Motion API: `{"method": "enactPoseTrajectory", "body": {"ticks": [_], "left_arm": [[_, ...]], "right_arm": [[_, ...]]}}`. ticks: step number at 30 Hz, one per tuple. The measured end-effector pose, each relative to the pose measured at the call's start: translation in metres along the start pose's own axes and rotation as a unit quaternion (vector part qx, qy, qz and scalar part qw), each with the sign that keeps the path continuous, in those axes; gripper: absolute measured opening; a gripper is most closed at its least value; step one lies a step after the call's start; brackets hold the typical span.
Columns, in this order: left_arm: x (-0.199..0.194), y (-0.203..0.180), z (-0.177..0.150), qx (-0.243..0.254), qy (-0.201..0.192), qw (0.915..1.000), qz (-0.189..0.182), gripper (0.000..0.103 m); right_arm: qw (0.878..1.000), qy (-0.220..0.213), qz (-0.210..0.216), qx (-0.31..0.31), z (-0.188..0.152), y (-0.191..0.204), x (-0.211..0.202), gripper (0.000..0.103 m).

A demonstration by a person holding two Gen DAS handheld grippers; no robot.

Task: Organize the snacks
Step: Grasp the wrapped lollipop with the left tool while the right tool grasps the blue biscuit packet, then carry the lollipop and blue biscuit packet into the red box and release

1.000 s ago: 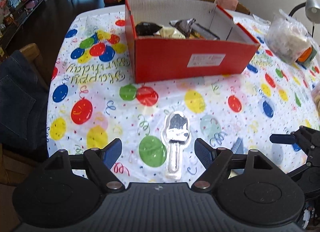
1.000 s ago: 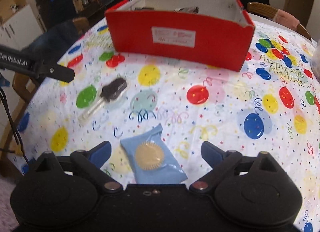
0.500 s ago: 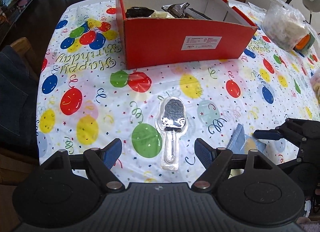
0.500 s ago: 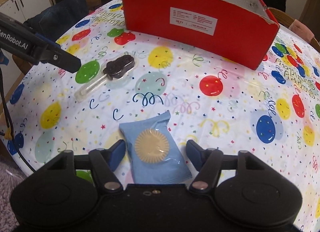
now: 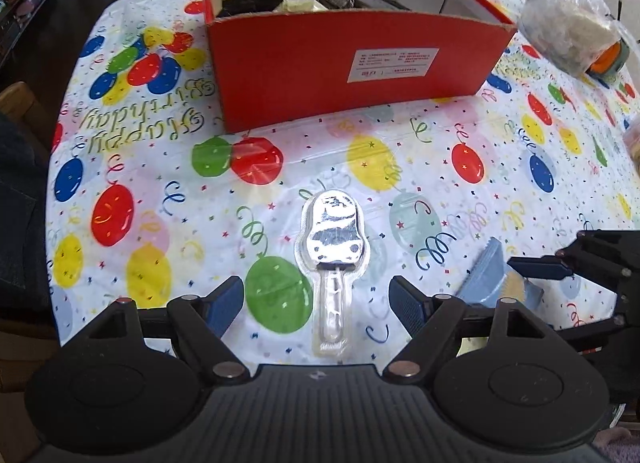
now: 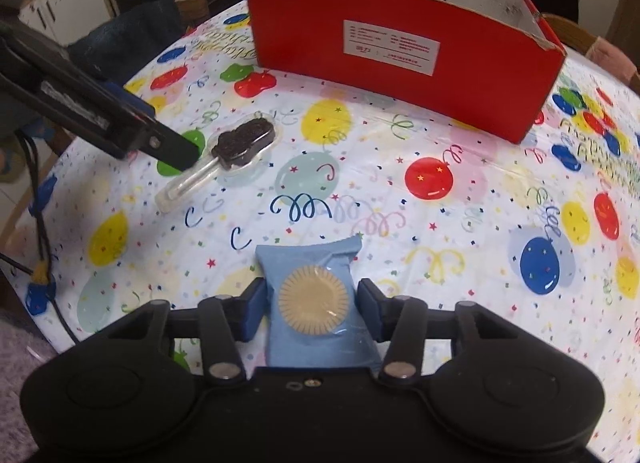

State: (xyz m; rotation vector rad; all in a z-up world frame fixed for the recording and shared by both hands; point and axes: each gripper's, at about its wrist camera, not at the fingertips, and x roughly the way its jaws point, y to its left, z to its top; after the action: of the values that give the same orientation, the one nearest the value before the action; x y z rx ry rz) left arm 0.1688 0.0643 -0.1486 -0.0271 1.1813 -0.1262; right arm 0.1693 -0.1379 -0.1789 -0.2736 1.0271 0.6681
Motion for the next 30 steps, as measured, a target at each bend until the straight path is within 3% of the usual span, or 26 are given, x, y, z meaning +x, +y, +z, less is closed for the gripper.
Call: {"method": "enactPoseTrajectory", "body": {"ticks": [10, 14, 18, 22, 30], "left_arm": [[0.03, -0.008, 0.023, 0.01, 0.013, 0.9996, 0.025, 0.079], [0.039, -0.006, 0.027, 0.006, 0.021, 0.9996, 0.018, 0.062], [0.039, -0.009, 0.027, 0.016, 0.015, 0.9996, 0.019, 0.059], [0.037, -0.009, 0.027, 0.019, 0.009, 0.9997, 0.014, 0.045], [0.032, 0.002, 0.021, -0.011, 0.001, 0.9999, 0.003, 0.04]], "right_arm": [[0.999, -0.011, 0.001, 0.049, -0.002, -0.017, -0.013, 0.047], [0.998, -0.015, 0.001, 0.058, -0.002, -0.021, -0.017, 0.047], [0.998, -0.018, 0.0, 0.063, -0.002, -0.024, -0.018, 0.047], [0.998, -0.021, -0.002, 0.066, 0.0, -0.027, -0.019, 0.047], [0.997, -0.027, -0.005, 0.067, 0.006, -0.028, -0.021, 0.047]]}}
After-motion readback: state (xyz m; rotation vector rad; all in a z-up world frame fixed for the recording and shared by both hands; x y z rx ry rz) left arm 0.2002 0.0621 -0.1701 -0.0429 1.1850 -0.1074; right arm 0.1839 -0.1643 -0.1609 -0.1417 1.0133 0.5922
